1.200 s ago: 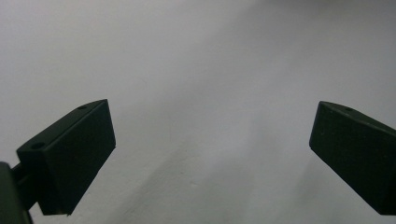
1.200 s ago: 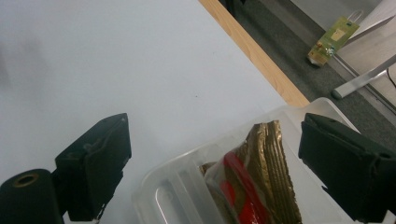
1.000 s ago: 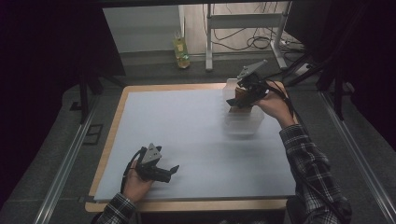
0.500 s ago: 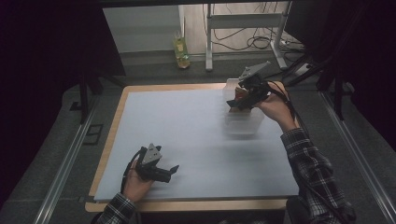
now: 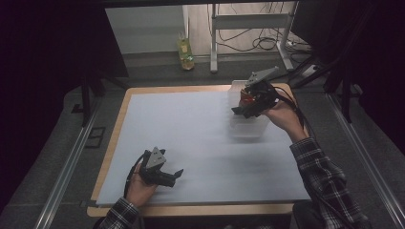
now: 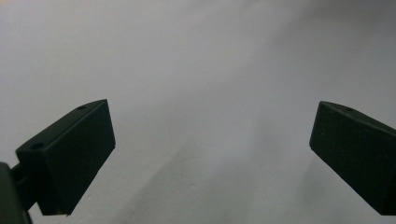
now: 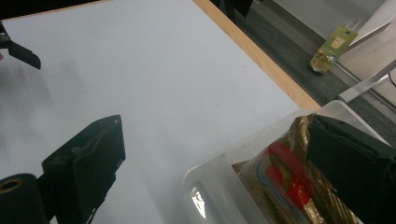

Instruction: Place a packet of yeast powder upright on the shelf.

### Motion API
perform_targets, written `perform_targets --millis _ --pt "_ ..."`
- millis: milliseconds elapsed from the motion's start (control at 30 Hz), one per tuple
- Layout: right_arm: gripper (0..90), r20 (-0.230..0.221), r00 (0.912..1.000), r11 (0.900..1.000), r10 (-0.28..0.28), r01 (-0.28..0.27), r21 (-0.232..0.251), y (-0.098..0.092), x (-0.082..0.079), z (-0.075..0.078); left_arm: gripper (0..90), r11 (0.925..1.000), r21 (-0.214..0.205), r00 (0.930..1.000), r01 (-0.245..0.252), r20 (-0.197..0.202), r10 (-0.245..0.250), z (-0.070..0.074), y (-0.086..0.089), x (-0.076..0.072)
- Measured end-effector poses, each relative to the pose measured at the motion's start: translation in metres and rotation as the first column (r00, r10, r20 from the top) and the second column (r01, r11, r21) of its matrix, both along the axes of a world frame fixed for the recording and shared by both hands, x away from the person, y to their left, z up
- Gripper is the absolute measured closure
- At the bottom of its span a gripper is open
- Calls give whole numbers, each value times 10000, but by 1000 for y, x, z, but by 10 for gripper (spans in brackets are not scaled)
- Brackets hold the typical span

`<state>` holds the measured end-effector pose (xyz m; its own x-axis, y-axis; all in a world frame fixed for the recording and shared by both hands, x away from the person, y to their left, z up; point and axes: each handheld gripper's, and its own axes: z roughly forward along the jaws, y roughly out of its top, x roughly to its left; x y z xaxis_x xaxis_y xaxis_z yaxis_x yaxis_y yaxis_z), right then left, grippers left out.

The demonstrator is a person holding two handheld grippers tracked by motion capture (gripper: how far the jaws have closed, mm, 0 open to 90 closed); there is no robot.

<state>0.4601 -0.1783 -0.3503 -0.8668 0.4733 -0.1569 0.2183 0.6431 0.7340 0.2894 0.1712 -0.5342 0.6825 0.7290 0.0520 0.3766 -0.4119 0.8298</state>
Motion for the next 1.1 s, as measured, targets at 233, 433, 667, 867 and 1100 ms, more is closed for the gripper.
perform_targets --millis 233,433,667,867,1100 --pt "34 -10 10000 9998 20 -20 186 -2 -11 -3 2 10000 -7 10000 5 -1 -5 0 0 0" --pt "17 66 9998 9995 211 -213 232 -4 -22 -8 3 10000 10 10000 24 -10 -24 0 0 0" --pt "7 202 9995 9992 262 -268 290 -8 -34 -12 2 10000 -3 10000 30 -10 -30 0 0 0" --pt "4 94 9996 9976 269 -275 640 -13 -42 -15 3 10000 16 10000 27 -13 -27 0 0 0" --pt "4 -119 9999 9975 59 -51 705 -18 -50 -23 3 10000 38 10000 33 3 -33 0 0 0"
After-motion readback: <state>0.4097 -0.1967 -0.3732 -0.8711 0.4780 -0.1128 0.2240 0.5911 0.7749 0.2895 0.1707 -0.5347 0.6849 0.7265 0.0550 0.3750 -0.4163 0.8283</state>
